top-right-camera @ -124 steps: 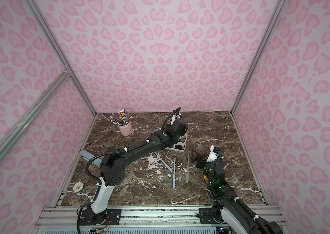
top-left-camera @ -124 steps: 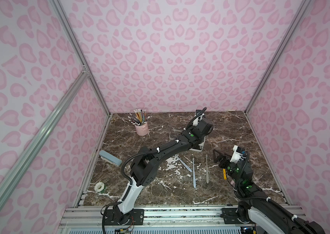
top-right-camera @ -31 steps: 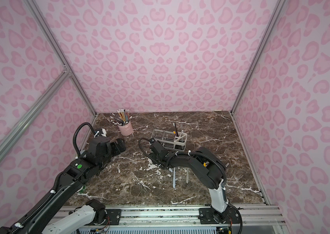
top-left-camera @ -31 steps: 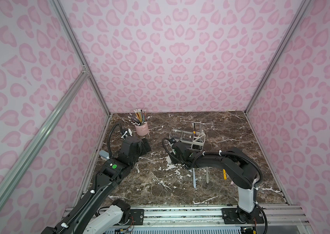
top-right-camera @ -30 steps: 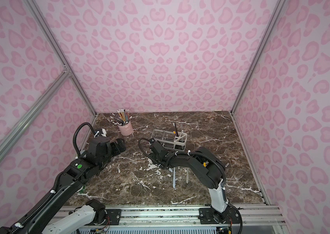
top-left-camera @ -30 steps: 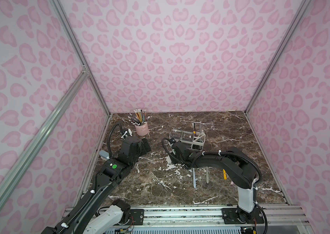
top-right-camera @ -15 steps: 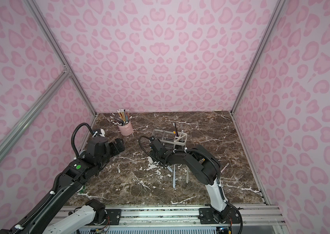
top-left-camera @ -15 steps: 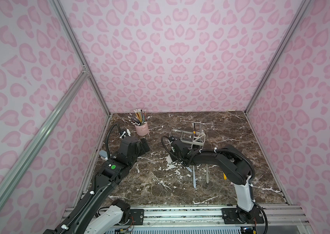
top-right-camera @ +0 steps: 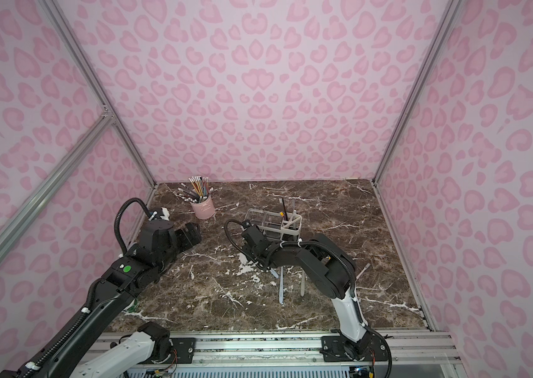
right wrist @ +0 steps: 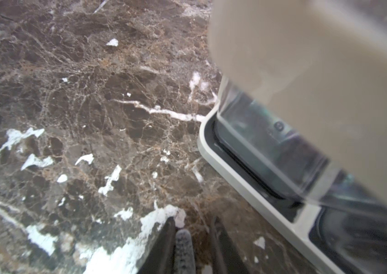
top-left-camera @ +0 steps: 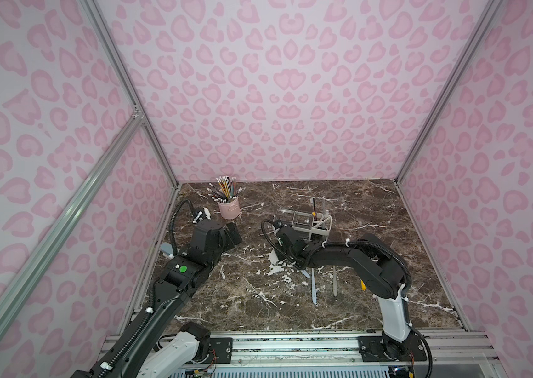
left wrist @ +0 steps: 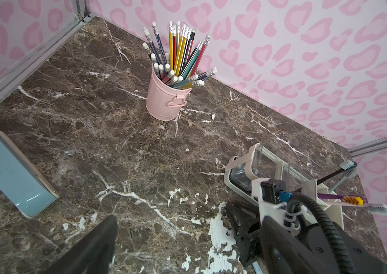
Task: Place the toothbrush into the toothbrush holder
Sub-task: Pick up the toothbrush from the center of the board.
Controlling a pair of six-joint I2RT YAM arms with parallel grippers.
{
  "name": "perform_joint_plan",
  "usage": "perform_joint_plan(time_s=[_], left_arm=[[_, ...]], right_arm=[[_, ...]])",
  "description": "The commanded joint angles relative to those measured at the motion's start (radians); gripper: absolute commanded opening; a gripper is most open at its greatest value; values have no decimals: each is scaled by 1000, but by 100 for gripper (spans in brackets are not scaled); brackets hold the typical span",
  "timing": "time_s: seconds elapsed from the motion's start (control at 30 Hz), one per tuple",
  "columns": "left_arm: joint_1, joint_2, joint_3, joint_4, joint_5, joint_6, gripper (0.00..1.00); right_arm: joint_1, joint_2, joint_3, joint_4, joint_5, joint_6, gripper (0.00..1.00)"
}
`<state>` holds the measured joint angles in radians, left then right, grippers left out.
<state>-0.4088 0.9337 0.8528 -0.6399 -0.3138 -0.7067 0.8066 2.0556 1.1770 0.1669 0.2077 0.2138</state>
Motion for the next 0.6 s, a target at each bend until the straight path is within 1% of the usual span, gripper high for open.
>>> perform_joint_plan(time_s=[0.0,0.37,0.43,0.57], left_arm=[[1,-3,-4,37,3,7,96],[4,-3,-5,38,3,8,96],[4,-4,-4,36,3,7,96],[4,-4,-6,36,3,7,96]], right_arm=[[2,-2,-3,-77,-26,15,24],[18,-5,23,-104,-51,38,12],[22,-12,30,-113,-50,41,8],[22,-30,43,-125,-57,47,7]])
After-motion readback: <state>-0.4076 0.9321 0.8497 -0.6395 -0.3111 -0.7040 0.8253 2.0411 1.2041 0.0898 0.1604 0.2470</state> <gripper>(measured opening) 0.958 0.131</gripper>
